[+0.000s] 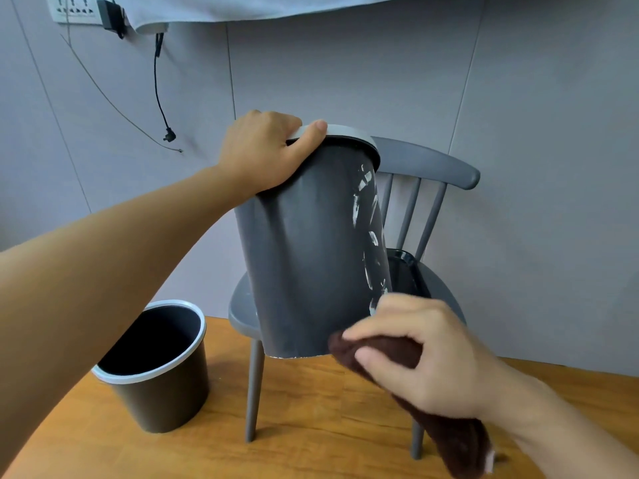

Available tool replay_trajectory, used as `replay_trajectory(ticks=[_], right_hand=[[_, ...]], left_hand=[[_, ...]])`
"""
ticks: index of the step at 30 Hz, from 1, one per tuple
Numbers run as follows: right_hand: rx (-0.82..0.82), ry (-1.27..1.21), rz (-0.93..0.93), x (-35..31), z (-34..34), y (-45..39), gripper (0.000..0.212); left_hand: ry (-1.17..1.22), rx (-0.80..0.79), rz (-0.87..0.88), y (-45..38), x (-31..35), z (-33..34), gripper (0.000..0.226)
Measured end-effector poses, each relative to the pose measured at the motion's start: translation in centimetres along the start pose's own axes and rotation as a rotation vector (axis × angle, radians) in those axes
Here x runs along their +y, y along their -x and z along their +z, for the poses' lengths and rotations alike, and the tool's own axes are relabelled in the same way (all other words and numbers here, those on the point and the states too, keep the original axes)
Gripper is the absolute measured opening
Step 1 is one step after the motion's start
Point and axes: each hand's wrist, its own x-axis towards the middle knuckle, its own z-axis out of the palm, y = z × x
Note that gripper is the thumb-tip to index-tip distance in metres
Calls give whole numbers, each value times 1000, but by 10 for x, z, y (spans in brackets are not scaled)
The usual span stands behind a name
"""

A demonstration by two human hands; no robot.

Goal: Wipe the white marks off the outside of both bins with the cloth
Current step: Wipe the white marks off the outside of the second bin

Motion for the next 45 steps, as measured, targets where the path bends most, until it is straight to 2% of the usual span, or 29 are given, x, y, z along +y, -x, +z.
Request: replay_trajectory(ticks=[4,7,10,17,21,23,24,27,29,33,36,39,45], right_hand=[[362,-22,59,14,-6,-4,21],[498,17,108,24,-4,-1,24],[570,24,121,29,1,0,25],[575,63,126,34,8,0,31],[591,75,110,31,12,-4,31],[591,64,92,28,14,-6,32],[587,60,89,27,15,-7,32],[586,50,85,24,15,-7,33],[601,49,81,24,14,-7,33],[634,58,88,26,10,-7,32],[640,58,93,25,6,-9,31],[664,65,79,20,-5,-18,31],[719,140,52,15,-51,-56,24]], left_hand=[[8,-36,49,2,-6,-4,61],[12,-45,116,3,-10,-8,58],[80,-85,156,8,-12,-13,40],[162,-138,136,0,-5,-31,25],[-21,-176,142,-13,5,-31,31],[-151,-194,120,-16,12,-25,49],[-171,-187,126,-17,14,-21,51],[-106,-162,166,-20,15,-16,33],[-38,-209,150,-23,13,-18,25],[-36,-329,70,-30,17,-16,36],[-101,-220,194,-24,24,-10,58],[-45,-81,267,-14,34,-7,59],[43,-30,260,-6,43,3,58]])
